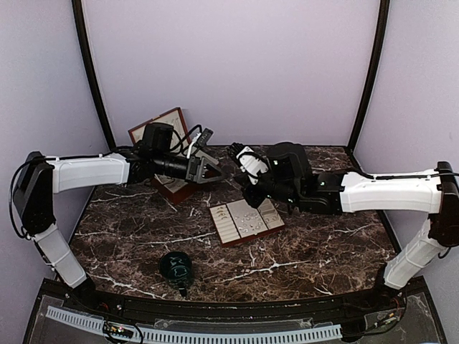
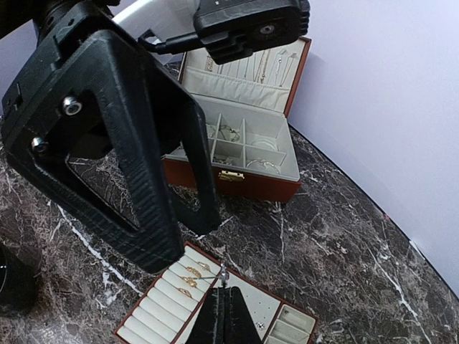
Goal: Organize the mixed jewelry
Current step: Pass from the right arm to the left
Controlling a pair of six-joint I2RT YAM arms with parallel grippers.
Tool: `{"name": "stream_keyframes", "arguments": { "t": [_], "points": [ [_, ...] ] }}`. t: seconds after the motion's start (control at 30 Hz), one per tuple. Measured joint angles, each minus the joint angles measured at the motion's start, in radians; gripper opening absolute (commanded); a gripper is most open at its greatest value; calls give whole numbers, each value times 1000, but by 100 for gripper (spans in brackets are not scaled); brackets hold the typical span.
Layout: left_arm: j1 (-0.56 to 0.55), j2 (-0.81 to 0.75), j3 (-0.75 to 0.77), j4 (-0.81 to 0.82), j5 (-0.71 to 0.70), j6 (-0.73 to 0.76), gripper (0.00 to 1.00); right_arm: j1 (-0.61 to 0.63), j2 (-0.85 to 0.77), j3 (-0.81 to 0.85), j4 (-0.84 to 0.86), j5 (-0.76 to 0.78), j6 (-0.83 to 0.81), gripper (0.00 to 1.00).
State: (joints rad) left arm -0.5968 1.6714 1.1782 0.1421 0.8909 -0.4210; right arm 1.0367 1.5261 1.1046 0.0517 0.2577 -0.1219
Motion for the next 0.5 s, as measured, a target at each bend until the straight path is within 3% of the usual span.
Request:
{"name": "stream_keyframes", "arguments": {
  "t": [0.1, 0.33, 0.5],
  "points": [
    [-2, 9, 15, 10, 18, -13, 45, 5, 0, 0, 2, -1, -1, 0],
    [-13, 22, 25, 18, 48, -16, 44, 5, 0, 0, 3, -3, -19, 0],
    [-17, 32, 26, 18, 60, -13, 35, 5, 0, 0, 3, -3, -28, 0]
  ]
}}
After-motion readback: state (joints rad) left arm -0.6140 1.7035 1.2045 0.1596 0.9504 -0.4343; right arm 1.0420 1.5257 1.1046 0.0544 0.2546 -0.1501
